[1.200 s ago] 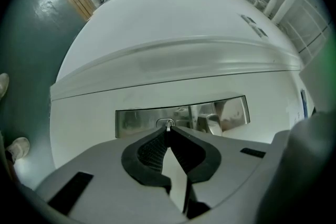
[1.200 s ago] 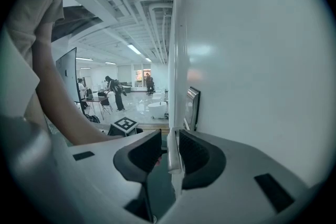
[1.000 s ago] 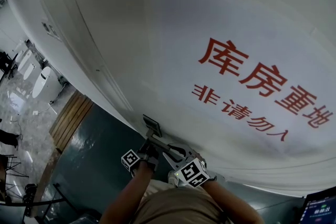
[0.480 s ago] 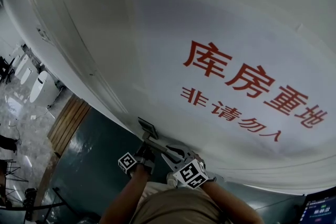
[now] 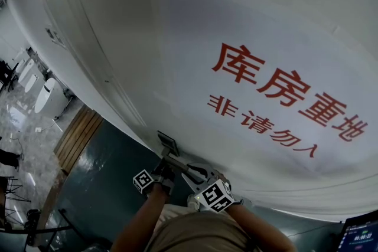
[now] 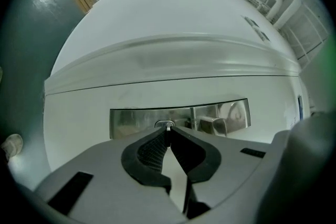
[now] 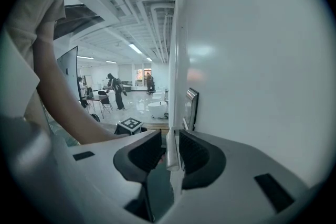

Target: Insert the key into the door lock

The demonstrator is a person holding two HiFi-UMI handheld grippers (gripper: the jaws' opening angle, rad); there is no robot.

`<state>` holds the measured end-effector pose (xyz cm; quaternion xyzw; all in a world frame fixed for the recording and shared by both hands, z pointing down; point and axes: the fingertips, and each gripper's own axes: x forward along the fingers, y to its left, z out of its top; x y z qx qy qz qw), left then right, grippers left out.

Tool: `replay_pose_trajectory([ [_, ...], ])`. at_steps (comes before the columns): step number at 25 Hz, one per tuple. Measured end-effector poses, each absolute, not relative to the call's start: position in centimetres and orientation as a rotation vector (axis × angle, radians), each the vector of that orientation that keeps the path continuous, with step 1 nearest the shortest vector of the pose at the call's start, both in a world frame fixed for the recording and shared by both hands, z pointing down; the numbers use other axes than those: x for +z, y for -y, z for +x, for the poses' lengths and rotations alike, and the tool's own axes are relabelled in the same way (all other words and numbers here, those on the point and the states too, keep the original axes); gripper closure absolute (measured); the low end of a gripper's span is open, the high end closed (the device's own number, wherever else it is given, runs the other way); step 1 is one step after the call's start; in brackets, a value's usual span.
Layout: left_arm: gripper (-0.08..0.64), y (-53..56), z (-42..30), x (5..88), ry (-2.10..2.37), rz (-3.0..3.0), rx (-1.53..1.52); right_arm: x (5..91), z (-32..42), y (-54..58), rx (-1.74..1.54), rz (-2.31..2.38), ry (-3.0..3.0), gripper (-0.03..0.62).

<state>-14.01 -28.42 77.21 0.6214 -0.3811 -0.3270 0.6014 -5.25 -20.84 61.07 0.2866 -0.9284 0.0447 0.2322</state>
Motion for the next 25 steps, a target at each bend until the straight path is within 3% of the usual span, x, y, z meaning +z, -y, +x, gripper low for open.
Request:
replay_pose_trajectory([
  [25,0.527,28.95,-13.34,76.58,0.853,1.445,-0.777,61.84,-4.93,20.42,0.152,0.786,2.533,0.483],
])
